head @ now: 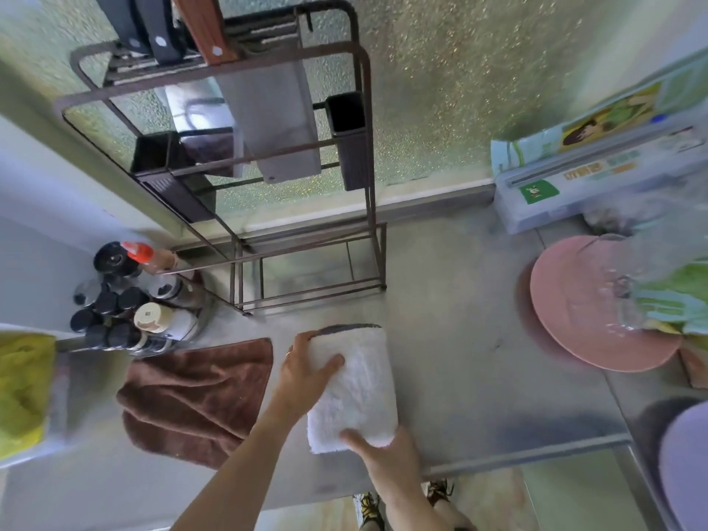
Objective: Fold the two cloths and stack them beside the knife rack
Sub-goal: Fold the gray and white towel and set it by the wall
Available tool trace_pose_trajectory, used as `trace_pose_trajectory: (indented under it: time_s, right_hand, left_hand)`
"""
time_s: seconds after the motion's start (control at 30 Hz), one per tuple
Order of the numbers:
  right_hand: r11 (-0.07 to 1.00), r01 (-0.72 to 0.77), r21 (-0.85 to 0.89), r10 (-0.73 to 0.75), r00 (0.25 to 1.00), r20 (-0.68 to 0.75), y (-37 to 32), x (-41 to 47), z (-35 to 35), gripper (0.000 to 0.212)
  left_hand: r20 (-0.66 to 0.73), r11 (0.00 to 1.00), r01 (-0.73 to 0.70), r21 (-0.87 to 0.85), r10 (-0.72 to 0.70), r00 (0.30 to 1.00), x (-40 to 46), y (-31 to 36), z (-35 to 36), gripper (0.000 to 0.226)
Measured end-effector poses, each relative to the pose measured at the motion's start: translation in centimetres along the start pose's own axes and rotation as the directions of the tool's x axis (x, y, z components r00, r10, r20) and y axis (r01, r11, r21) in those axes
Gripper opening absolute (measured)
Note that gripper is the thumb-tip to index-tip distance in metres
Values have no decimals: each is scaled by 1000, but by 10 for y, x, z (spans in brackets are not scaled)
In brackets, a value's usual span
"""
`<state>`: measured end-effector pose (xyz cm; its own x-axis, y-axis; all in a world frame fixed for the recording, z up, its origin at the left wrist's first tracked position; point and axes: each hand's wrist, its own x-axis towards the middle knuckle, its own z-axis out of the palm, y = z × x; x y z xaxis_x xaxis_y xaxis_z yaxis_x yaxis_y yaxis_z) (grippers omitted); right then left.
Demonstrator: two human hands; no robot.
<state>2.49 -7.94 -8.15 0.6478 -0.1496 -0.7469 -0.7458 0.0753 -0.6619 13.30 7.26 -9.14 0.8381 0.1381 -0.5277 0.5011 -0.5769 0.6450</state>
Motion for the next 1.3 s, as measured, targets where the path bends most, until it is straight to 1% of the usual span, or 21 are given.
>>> trace_pose_trajectory:
  time_s: [0.07,0.13,0.2,0.27,0.33,0.37,0.43,0.57,0.63,0.77,0.9,0.97,1.0,1.03,1.1,1.13,1.17,1.2,1.23,1.27,1.3]
  right_hand:
    - [995,-16,94,20,999,-40,-7,10,-18,39]
    - [986,-26,166,41,995,-88,-14,23,-46,38]
    - [975,-7,221,35,992,-122,-27,40,-78,41]
    - [967,21,255,14,991,-133,-48,63,-109,42]
    - [967,60,247,-27,990,-136,-76,90,-137,38]
    - [971,91,221,-60,988,-142,-91,106,-148,37]
    - [976,157,150,-137,981,-140,-120,137,-165,36]
    - [965,257,47,-253,964,-82,-173,192,-172,40]
    - [947,321,16,-320,946,-52,-194,210,-166,40]
    - [896,435,-86,-436,900,12,-213,241,-155,28]
    - [851,480,-215,-480,876,55,-215,262,-151,31]
    - [804,500,-321,-520,854,28,-215,266,-151,37]
    - [779,500,-378,-538,843,6,-215,266,-152,45]
    - [760,489,-428,-547,837,-15,-214,264,-154,54]
    - [702,512,-495,-606,794,-38,-209,256,-157,64]
    - [644,558,-523,-665,747,-23,-206,251,-158,63]
    - [569,603,-560,-725,689,5,-204,246,-158,60]
    - [483,639,-599,-778,627,42,-203,243,-158,57]
    - [395,659,-641,-817,571,83,-200,243,-157,54]
    - [303,666,-681,-845,518,130,-200,243,-157,53]
    - [215,664,-716,-859,478,185,-200,246,-156,53]
  left_hand:
    - [54,934,221,-281,-214,975,-12,15,7,51]
    - [173,778,351,-521,-307,936,-22,25,21,48]
    - [276,658,404,-636,-295,915,-28,40,41,45]
    - [319,563,453,-691,-324,890,-27,64,63,45]
    - [340,460,479,-747,-354,871,-19,89,87,33]
    - [344,405,480,-778,-364,865,-15,103,98,26]
    - [348,298,461,-836,-360,865,-1,127,118,24]
    - [291,109,343,-933,-331,898,41,157,149,42]
    - [246,50,280,-959,-346,905,59,167,154,47]
    - [158,5,175,-985,-404,901,90,182,159,38]
    - [98,27,123,-992,-455,885,104,187,164,44]
    - [73,97,132,-986,-458,886,101,189,165,46]
    - [61,180,159,-971,-458,887,95,192,165,49]
    - [44,333,224,-916,-473,880,85,195,164,54]
    - [-76,706,362,-609,-507,859,63,203,161,57]
    - [-168,832,350,-431,-455,874,53,206,161,51]
    - [-267,923,262,-283,-338,903,43,209,159,44]
    - [-385,984,92,-151,-145,912,38,213,157,42]
    - [-482,994,-109,25,108,870,38,215,156,40]
    - [-519,933,-288,217,360,775,45,212,158,33]
    - [-485,825,-417,381,562,670,58,207,161,20]
